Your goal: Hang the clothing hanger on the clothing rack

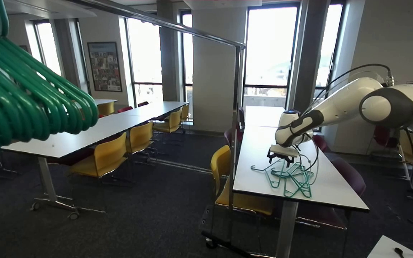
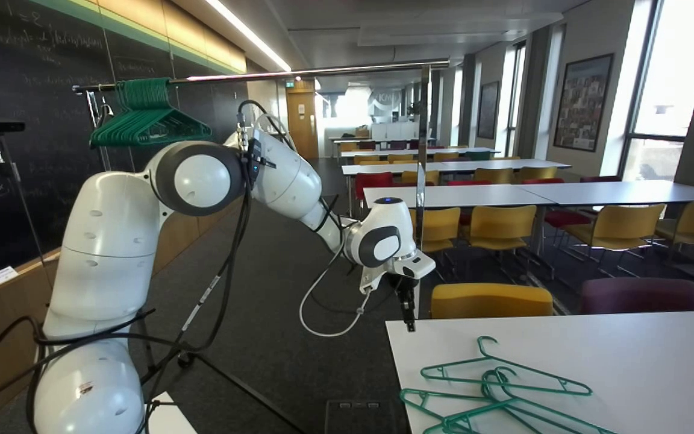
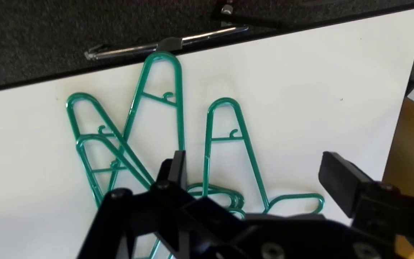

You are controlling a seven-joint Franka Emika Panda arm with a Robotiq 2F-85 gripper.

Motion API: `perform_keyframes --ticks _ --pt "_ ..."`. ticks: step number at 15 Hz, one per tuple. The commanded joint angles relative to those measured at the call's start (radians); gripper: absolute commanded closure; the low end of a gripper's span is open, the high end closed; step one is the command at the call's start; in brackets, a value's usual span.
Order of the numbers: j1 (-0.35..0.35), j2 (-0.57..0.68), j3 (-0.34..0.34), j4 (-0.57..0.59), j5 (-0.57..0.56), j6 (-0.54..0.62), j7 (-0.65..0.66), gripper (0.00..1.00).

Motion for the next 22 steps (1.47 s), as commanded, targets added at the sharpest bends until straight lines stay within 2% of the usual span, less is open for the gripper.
perform_keyframes --ticks 1,5,11,16,22 --pt "-0.047 0.133 0.005 0.174 0.141 -0.102 -0.029 0.0" --pt "-0.057 0.279 -0.046 0.317 0.125 -0.094 0.006 0.0" --pt "-0.072 0.444 -0.096 0.487 0.112 -0.151 0.001 0.0" --pt "-0.097 0.502 -0.063 0.568 0.139 -0.247 -0.035 0.0" --pt "-0.101 0.517 -0.048 0.597 0.136 -0.313 -0.051 0.0"
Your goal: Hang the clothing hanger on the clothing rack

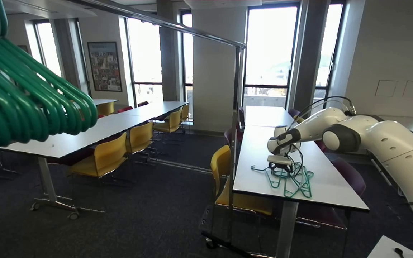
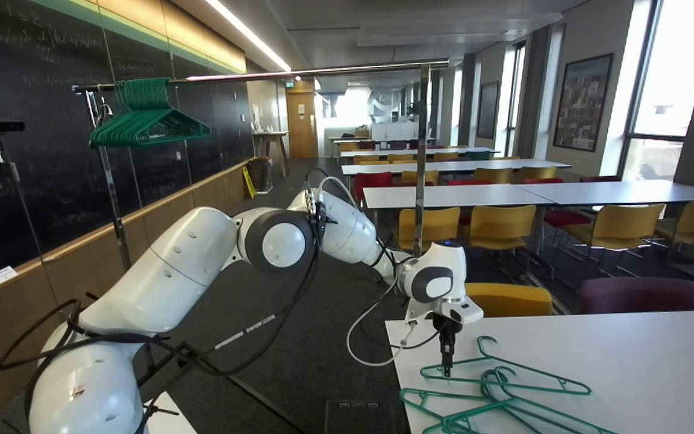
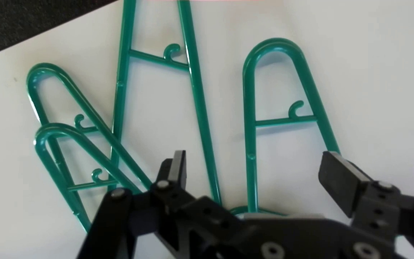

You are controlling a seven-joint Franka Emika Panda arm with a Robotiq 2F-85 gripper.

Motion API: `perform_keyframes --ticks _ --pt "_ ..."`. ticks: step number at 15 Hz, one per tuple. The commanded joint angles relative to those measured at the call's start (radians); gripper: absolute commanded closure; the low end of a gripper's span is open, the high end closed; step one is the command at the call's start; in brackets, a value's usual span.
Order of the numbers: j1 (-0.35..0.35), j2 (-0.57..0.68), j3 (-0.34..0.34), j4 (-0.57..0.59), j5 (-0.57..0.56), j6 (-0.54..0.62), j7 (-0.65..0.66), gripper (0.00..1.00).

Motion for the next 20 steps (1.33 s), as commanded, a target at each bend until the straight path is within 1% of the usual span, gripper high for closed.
perform_keyframes --ticks 1,4,5,10,13,20 --pt "-0.019 0.018 0.015 0.051 0.012 -0.065 -0.03 0.0" --pt "-0.011 0.025 0.002 0.059 -0.004 -0.11 -0.018 0.0" --pt "-0.001 0.018 0.0 0.019 0.0 -0.051 -0.003 0.0" --pt "-0.002 0.022 0.0 0.026 -0.001 -0.068 -0.003 0.0" --pt "0.008 0.025 -0.006 0.013 -0.01 -0.048 0.006 0.0" --pt "0.018 0.082 -0.01 0.026 -0.01 -0.049 0.023 0.0"
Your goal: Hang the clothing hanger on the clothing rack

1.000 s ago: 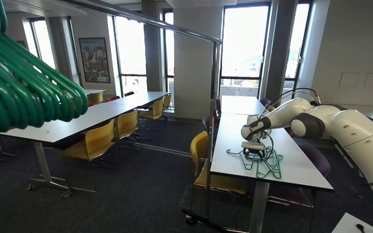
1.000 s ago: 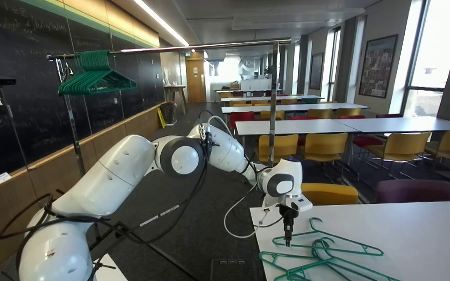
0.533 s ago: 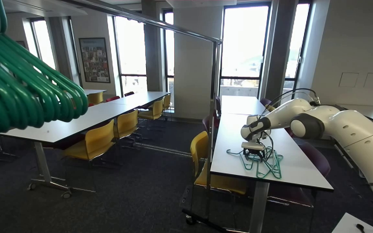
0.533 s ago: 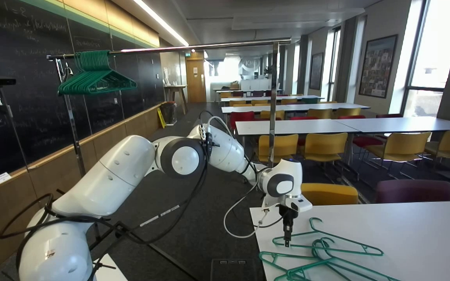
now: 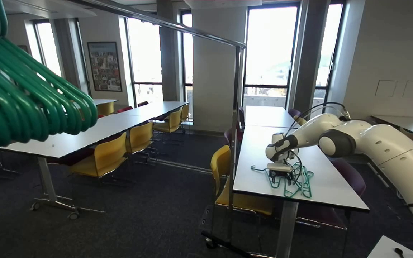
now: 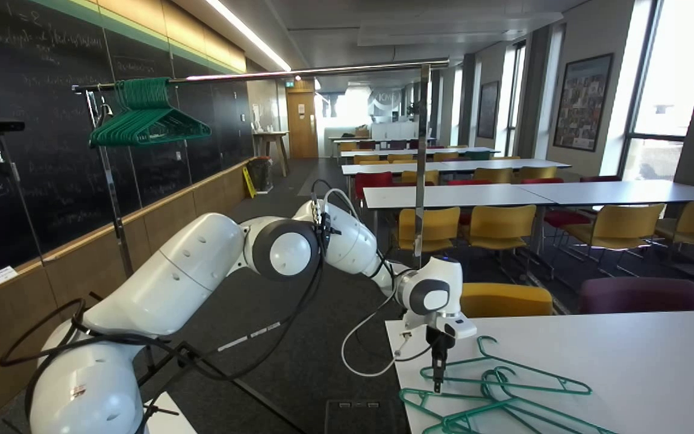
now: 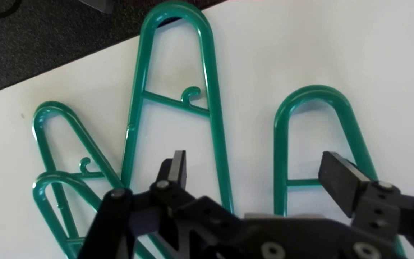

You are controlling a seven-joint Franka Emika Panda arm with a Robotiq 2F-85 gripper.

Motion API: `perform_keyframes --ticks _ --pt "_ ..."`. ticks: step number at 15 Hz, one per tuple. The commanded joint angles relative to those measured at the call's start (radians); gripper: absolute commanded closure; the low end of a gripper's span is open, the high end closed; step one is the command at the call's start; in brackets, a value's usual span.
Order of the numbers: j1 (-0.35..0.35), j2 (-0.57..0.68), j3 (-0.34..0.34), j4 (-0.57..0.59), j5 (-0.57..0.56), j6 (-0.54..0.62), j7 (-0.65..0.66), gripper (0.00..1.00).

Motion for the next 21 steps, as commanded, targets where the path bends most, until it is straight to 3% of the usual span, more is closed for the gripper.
perform_keyframes --ticks 1,2,8,12,21 --pt "0.006 0.02 -0.008 0.01 -0.006 0.007 0.014 0.25" --pt "0.007 0.023 -0.008 0.01 -0.006 0.007 0.012 0.26" --pt "0.005 0.026 -0.01 0.01 -0.006 0.004 0.01 0.73" --pt "0.007 0.022 -0.018 0.007 -0.011 0.004 0.009 0.99" --pt "0.034 -0.007 -0.039 -0.036 -0.041 0.056 0.018 0.96"
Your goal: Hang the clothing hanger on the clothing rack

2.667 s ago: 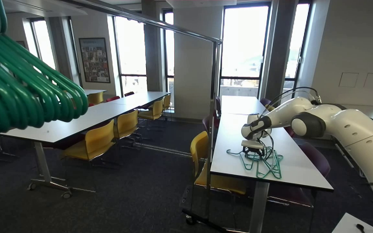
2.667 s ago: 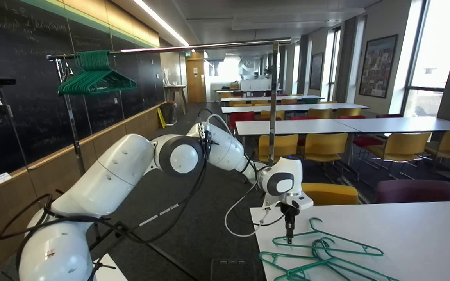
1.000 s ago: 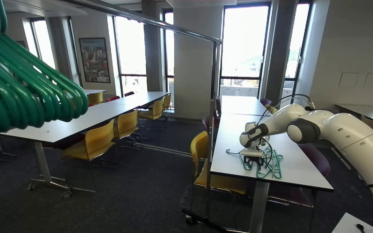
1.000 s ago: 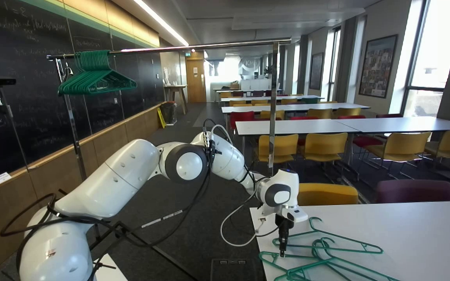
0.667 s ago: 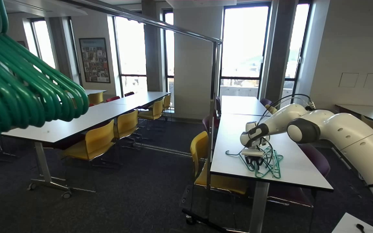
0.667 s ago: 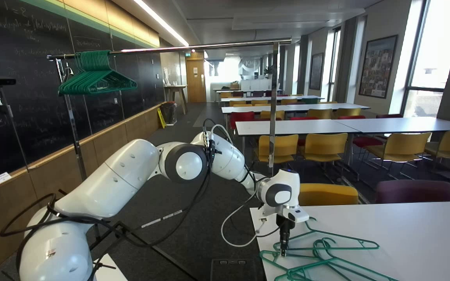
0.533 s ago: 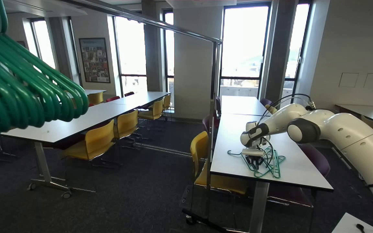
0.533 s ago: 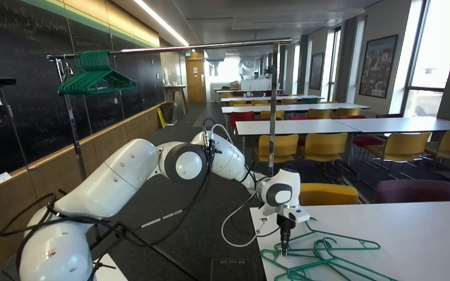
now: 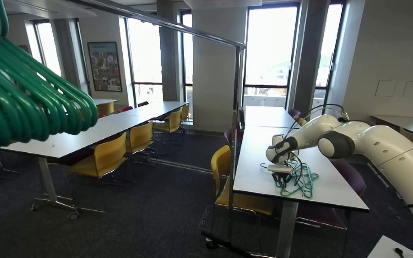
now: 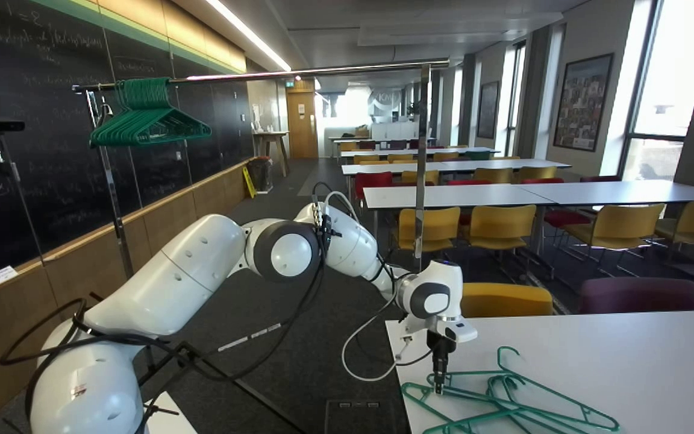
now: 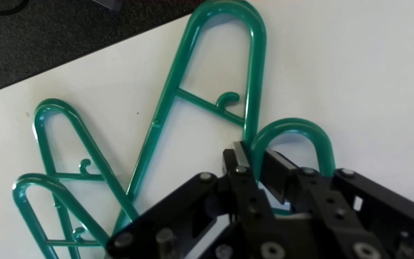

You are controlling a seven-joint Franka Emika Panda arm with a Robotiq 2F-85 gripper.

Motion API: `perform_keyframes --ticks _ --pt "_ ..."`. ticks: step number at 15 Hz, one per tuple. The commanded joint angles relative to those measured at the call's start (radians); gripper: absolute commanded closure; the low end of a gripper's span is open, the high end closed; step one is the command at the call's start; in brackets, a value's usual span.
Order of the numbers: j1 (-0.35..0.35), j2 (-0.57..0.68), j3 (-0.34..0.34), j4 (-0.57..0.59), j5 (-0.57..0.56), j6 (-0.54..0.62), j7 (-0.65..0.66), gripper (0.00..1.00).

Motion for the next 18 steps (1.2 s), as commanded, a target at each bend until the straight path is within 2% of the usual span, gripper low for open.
perform_keyframes --ticks 1,2,3,4,5,9,10,11,12,16,18 --pt "0.037 -0.034 -0.03 -0.055 -0.041 0.08 0.019 0.96" --pt "0.049 -0.039 -0.04 -0.069 -0.052 0.109 0.025 0.96" --pt "0.059 -0.041 -0.048 -0.079 -0.062 0.135 0.03 0.61" --pt "0.066 -0.043 -0.053 -0.087 -0.069 0.154 0.033 0.6" --pt "0.074 -0.042 -0.06 -0.091 -0.076 0.169 0.037 0.54" --pt "0.096 -0.041 -0.077 -0.102 -0.092 0.19 0.036 0.23" --pt "0.098 -0.041 -0.077 -0.105 -0.095 0.19 0.035 0.67" --pt "0.096 -0.041 -0.075 -0.104 -0.096 0.188 0.032 0.62" --pt "0.097 -0.041 -0.075 -0.103 -0.097 0.187 0.032 0.64" --pt "0.102 -0.034 -0.076 -0.092 -0.097 0.181 0.036 0.95" --pt "0.102 -0.033 -0.075 -0.089 -0.096 0.178 0.038 1.0"
